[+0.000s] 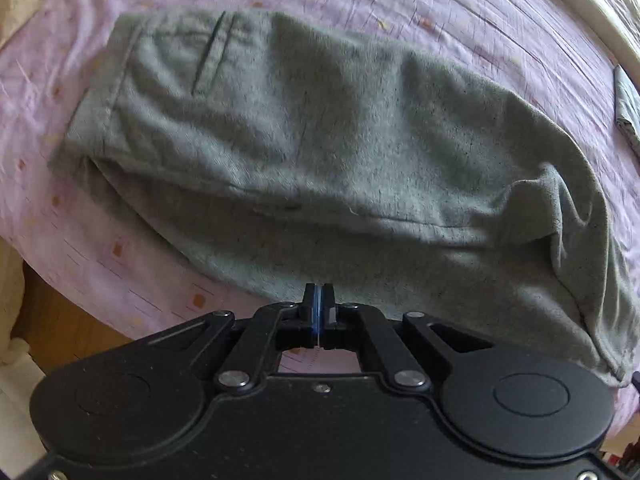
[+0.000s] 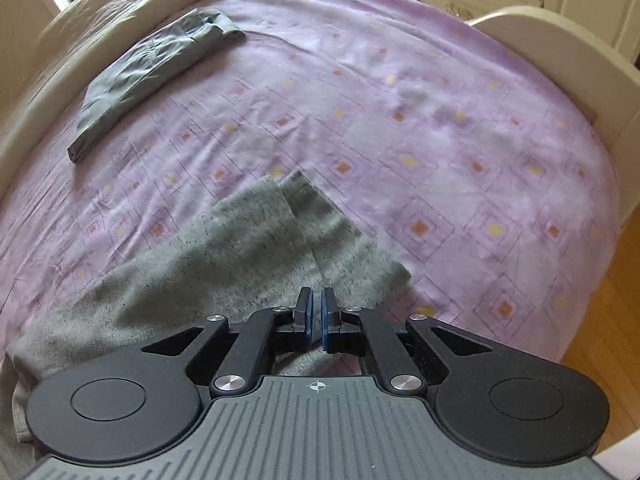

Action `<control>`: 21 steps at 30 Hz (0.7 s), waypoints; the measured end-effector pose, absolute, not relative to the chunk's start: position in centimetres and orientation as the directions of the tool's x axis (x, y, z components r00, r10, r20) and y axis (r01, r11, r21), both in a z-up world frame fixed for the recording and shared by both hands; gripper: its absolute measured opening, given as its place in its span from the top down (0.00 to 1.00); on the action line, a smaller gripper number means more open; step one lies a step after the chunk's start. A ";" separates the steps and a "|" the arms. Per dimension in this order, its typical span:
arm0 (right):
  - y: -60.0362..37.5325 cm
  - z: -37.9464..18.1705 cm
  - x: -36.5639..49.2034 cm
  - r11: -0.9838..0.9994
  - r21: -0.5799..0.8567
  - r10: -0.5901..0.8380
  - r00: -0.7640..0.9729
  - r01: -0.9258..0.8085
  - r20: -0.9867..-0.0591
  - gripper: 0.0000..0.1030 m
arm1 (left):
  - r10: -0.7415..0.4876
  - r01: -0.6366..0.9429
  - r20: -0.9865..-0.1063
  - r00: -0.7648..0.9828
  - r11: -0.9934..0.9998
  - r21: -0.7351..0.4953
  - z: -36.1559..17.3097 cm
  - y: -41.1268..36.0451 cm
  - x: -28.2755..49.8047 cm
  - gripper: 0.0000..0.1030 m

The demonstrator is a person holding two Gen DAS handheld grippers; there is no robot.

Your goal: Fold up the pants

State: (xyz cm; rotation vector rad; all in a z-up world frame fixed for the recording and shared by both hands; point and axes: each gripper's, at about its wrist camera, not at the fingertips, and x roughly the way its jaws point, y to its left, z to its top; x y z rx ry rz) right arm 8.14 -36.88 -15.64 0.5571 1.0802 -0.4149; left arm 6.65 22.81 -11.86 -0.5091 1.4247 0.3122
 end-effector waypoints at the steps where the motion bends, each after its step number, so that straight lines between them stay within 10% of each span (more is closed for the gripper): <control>1: -36.8 -15.6 8.3 0.796 0.225 -0.045 0.425 0.562 -0.904 0.95 | -0.105 -0.513 -0.984 0.141 0.843 -0.164 -12.2 22.5 6.6 0.85; 4: -36.8 -15.0 8.5 0.797 0.251 -0.022 0.442 0.549 -0.897 0.94 | -0.107 -0.552 -0.980 0.166 0.814 -0.183 -12.5 21.8 7.0 0.50; 7: -36.9 -14.7 8.4 0.777 0.299 0.024 0.448 0.555 -0.894 0.94 | -0.088 -0.568 -0.971 0.224 0.797 -0.204 -12.7 20.9 7.9 0.42; 19: -34.3 -14.9 7.2 0.766 0.328 0.071 0.434 0.553 -0.898 0.94 | -0.136 -0.761 -0.962 0.237 0.589 -0.271 -17.1 22.5 10.5 0.39; 21: -34.2 -15.1 6.9 0.745 0.346 0.082 0.435 0.571 -0.897 0.93 | -0.101 -0.772 -0.959 0.263 0.575 -0.272 -16.5 23.1 10.6 0.55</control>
